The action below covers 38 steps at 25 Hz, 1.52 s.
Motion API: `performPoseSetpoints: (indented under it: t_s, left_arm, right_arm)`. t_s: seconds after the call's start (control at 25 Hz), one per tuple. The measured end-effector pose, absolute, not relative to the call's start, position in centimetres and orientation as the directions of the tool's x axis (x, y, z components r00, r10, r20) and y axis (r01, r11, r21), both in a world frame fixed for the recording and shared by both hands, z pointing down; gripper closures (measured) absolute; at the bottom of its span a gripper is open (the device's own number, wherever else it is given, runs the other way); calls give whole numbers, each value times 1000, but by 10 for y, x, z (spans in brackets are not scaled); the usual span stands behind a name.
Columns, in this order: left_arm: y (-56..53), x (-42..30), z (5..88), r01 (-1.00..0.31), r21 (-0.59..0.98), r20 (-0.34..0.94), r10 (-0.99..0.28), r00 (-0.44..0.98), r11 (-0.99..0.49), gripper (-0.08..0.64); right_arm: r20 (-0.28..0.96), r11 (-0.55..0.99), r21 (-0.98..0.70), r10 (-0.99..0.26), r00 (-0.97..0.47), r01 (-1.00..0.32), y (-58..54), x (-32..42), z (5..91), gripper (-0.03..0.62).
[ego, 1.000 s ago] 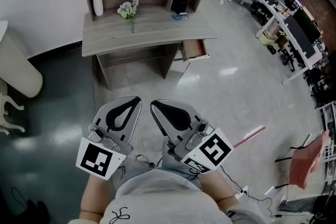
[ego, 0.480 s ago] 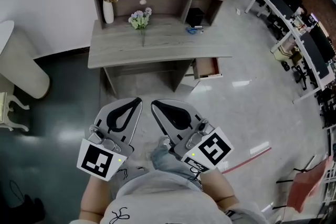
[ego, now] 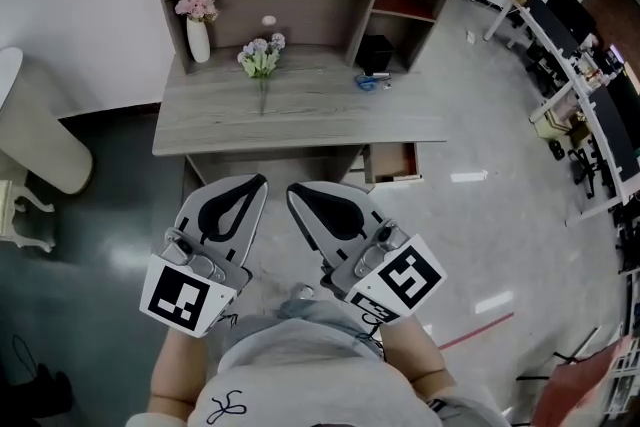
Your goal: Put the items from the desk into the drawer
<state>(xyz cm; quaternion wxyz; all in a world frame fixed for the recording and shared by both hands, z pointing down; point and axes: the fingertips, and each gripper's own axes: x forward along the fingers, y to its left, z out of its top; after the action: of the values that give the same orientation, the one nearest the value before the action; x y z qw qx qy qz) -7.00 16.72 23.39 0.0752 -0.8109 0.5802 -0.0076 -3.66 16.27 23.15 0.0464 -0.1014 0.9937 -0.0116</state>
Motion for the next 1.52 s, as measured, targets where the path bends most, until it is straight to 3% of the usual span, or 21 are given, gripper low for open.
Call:
performPoseSetpoints:
  t_s: [0.72,1.52]
  left_arm:
    - [65,-60,243,-923,-116,-57,-925,375,-367,549]
    - [-49,-192,240,-882,-90,-42,-883,467,-462,549]
  right_arm:
    - [-75,959,-84,-276,-958,-269,63,-22,245,586]
    - [-40,928,-88,-367,-929,-362,-48,-157,242,586]
